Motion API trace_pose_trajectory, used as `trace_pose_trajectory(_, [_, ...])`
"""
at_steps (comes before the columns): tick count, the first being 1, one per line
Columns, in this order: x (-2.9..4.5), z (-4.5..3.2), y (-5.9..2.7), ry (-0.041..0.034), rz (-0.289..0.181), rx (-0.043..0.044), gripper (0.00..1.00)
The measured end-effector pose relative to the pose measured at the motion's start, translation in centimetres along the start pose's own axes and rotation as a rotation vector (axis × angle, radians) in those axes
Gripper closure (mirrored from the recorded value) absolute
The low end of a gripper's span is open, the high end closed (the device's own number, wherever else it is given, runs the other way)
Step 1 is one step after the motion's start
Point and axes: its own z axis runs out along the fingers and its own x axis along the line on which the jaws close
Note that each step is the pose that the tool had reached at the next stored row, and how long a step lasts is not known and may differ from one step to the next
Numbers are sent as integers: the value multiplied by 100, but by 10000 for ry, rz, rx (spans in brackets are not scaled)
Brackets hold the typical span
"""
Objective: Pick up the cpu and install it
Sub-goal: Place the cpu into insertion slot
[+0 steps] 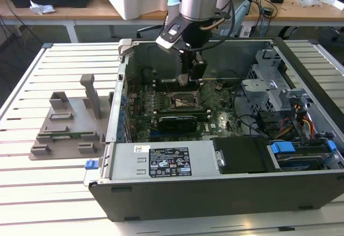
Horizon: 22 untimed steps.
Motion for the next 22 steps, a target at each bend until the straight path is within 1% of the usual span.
trace_pose_trajectory(1, [0, 0, 0, 17, 619, 1, 45])
trace_pose_trajectory(2, [0, 0, 0, 27, 1007, 2, 45])
trace_pose_trajectory(4, [0, 0, 0, 32, 1180, 2, 45])
trace_pose_trajectory(6, [0, 0, 0, 47, 1689, 3, 45])
trace_pose_trajectory(10, [0, 0, 0, 46, 1678, 4, 45])
trace_pose_trajectory(11, [-1, 0, 0, 38, 1482, 4, 45])
trace_pose_trajectory(12, [0, 2, 1, 22, 1063, 3, 45])
trace_pose_trajectory(13, [0, 8, 0, -23, 913, 6, 45])
trace_pose_trajectory(14, [0, 23, 1, -34, 885, 11, 45])
trace_pose_trajectory(18, [0, 121, 4, -32, 914, 23, 45])
trace_pose_trajectory(20, [0, 158, 5, -30, 970, 25, 45])
trace_pose_trajectory(21, [0, 192, 7, -28, 1012, 26, 45])
trace_pose_trajectory(22, [0, 203, 7, -28, 1017, 27, 45])
